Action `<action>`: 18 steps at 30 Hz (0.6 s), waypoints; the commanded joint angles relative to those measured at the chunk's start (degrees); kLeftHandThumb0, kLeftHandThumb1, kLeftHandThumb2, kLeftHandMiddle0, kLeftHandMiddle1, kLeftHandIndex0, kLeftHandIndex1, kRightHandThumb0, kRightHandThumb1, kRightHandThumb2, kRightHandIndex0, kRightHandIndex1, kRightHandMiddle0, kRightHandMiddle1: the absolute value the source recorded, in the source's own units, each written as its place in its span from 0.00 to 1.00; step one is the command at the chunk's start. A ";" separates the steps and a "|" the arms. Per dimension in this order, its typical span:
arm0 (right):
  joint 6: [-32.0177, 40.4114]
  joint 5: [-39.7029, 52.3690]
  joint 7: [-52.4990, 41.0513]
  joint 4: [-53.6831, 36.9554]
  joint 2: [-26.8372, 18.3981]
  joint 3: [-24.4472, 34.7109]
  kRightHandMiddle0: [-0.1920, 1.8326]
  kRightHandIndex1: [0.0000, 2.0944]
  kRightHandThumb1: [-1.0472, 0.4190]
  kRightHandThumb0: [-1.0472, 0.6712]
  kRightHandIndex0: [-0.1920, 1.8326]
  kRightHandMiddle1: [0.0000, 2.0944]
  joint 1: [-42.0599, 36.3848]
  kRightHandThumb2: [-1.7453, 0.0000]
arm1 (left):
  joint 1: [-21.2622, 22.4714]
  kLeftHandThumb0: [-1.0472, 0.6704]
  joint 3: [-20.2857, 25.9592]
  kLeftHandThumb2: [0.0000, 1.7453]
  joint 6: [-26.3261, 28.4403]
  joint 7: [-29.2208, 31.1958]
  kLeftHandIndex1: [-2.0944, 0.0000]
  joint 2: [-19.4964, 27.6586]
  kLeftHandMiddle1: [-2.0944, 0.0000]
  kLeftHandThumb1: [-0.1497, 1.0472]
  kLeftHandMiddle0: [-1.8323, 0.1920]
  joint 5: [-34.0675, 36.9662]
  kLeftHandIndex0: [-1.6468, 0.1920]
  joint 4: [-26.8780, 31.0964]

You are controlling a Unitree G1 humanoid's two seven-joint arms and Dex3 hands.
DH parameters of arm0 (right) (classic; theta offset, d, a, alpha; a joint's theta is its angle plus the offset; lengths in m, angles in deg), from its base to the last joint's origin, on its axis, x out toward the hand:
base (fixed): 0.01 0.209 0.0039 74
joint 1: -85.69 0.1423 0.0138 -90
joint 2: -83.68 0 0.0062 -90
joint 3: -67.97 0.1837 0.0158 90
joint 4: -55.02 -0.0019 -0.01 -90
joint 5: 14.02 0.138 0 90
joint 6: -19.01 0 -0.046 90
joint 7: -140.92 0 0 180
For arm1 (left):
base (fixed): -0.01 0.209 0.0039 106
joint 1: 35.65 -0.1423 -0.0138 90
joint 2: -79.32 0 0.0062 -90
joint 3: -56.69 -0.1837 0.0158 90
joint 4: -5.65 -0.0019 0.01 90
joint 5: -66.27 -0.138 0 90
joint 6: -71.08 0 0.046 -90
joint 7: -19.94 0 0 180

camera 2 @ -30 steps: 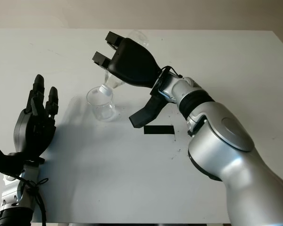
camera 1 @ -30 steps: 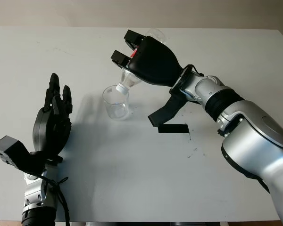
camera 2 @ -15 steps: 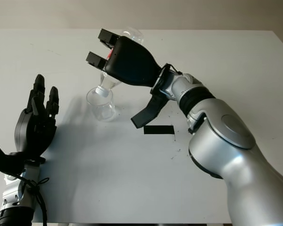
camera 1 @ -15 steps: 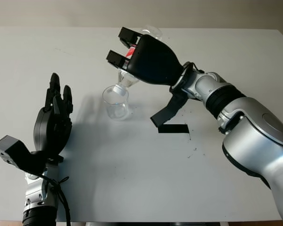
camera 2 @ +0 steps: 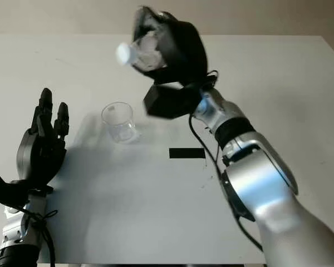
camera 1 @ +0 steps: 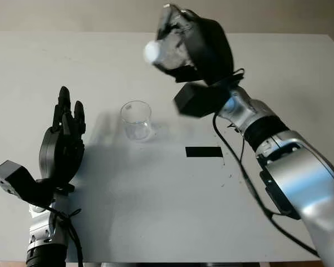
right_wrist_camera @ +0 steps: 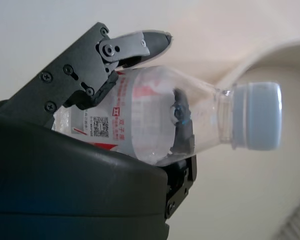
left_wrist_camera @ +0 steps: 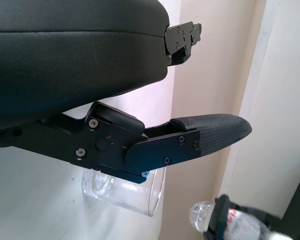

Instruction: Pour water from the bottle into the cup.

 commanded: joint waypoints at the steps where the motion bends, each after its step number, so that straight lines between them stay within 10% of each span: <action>1: 2.38 4.43 -4.52 -4.01 1.03 3.96 0.63 1.00 0.00 0.50 0.67 1.00 -1.62 0.86 | -2.67 0.14 -0.13 0.36 0.20 0.58 1.00 -1.09 1.00 1.00 1.00 0.18 1.00 -2.63; 9: 45.67 33.34 -28.06 -38.73 2.94 17.13 0.72 1.00 0.00 0.51 0.82 1.00 -14.75 0.83 | -2.61 0.14 -0.53 0.36 0.25 0.55 1.00 -0.98 1.00 1.00 1.00 -0.41 1.00 -2.52; 18: 64.14 35.35 -32.42 -59.07 -1.05 17.88 0.60 1.00 0.00 0.50 0.83 1.00 -24.65 0.80 | -2.77 0.14 -0.77 0.37 0.33 0.08 1.00 -0.96 1.00 1.00 1.00 -0.88 1.00 -2.15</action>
